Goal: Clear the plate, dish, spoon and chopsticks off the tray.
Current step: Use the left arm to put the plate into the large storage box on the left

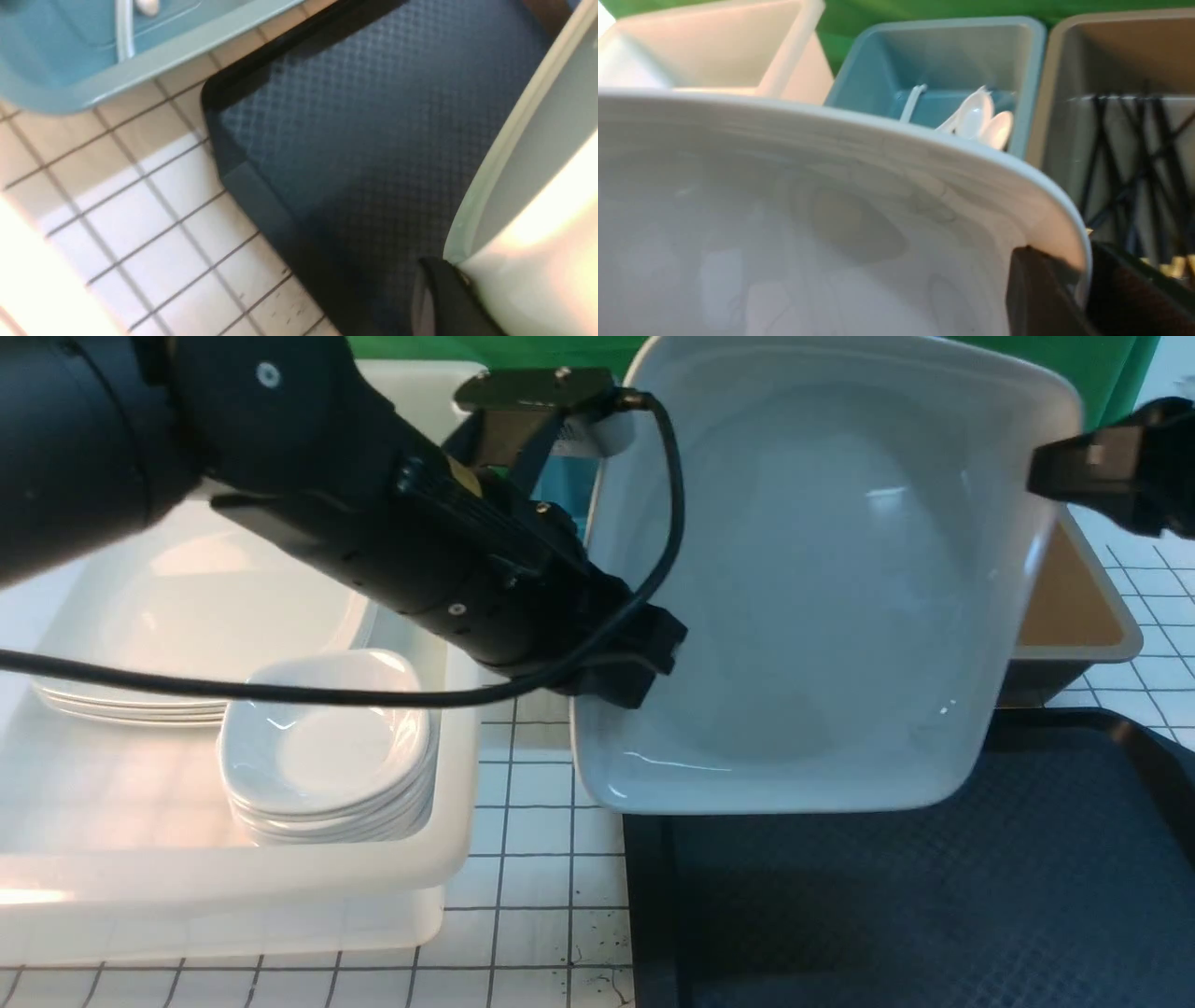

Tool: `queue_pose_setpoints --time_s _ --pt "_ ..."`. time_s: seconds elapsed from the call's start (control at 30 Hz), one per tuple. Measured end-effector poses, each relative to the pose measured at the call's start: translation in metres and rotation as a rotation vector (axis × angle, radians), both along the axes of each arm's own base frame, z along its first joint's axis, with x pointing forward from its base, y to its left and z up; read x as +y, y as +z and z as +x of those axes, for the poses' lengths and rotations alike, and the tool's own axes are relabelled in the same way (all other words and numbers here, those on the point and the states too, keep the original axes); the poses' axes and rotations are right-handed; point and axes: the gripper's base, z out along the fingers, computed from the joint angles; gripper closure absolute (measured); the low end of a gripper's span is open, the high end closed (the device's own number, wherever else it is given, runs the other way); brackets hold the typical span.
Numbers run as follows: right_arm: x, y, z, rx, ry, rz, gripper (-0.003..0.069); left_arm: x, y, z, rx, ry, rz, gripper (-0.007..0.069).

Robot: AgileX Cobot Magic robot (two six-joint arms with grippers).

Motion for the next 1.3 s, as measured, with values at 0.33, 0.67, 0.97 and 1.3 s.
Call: queue_pose_setpoints --time_s 0.33,0.67,0.97,1.3 --pt "0.005 -0.007 0.008 0.026 0.016 0.007 0.0524 0.006 -0.001 0.001 0.049 0.015 -0.001 0.0584" --pt "0.027 0.033 0.026 -0.188 -0.075 0.159 0.0554 0.034 0.012 0.022 0.08 0.082 -0.214 0.0588" --pt "0.083 0.05 0.061 -0.316 -0.134 0.298 0.0608 0.071 0.028 0.035 0.045 0.196 -0.294 0.0588" --pt "0.161 0.04 0.092 -0.279 -0.042 0.391 0.0632 0.151 0.032 0.041 0.037 0.323 -0.245 0.0585"
